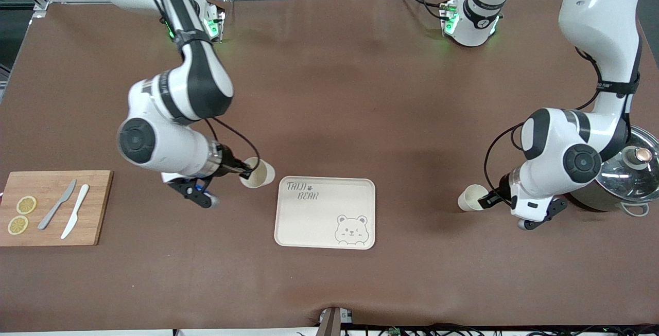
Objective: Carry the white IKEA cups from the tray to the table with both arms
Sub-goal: 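Carry the cups off the tray and lower them onto the table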
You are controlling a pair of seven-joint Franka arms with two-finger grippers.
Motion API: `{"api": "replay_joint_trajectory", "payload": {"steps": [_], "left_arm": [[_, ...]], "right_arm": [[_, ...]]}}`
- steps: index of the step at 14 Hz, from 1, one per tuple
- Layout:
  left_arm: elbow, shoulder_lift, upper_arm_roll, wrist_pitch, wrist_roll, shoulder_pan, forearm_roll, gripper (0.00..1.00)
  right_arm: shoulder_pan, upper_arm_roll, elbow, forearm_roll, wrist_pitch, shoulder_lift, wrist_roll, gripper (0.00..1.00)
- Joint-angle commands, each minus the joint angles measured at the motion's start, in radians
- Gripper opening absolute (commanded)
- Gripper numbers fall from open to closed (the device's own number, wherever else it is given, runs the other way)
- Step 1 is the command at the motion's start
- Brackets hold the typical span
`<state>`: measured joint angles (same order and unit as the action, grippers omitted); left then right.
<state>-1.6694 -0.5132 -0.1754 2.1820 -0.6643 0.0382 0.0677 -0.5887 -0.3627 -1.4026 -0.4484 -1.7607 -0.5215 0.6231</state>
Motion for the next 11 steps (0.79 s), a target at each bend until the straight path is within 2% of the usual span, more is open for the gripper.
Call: {"api": "replay_joint_trajectory", "payload": {"steps": [1,4,6,7,9,11], "left_arm": [[0.037,0.032,-0.006,-0.049,0.011,0.006,0.038,1.0],[0.126,0.031,-0.004,-0.125,0.031,0.008,0.069,1.0],[0.178,0.036,-0.004,-0.151,0.051,0.014,0.081,1.0],[0.192,0.036,-0.006,-0.151,0.052,0.023,0.084,1.0],[0.194,0.057,-0.006,-0.168,0.064,0.025,0.086,1.0],[0.197,0.076,-0.006,-0.22,0.069,0.026,0.084,1.0]], "right_arm": [[0.107,0.008,-0.054,0.004,0.035,0.058,-0.226,0.0],[0.232,0.001,-0.151,0.043,0.029,0.087,-0.487,0.0],[0.292,-0.002,-0.182,0.149,0.02,0.089,-0.645,0.0],[0.325,-0.001,-0.2,0.195,0.009,0.089,-0.702,0.0],[0.384,-0.002,-0.234,0.214,-0.005,0.089,-0.82,0.0],[0.414,-0.005,-0.301,0.301,-0.07,0.093,-0.902,0.0]]}}
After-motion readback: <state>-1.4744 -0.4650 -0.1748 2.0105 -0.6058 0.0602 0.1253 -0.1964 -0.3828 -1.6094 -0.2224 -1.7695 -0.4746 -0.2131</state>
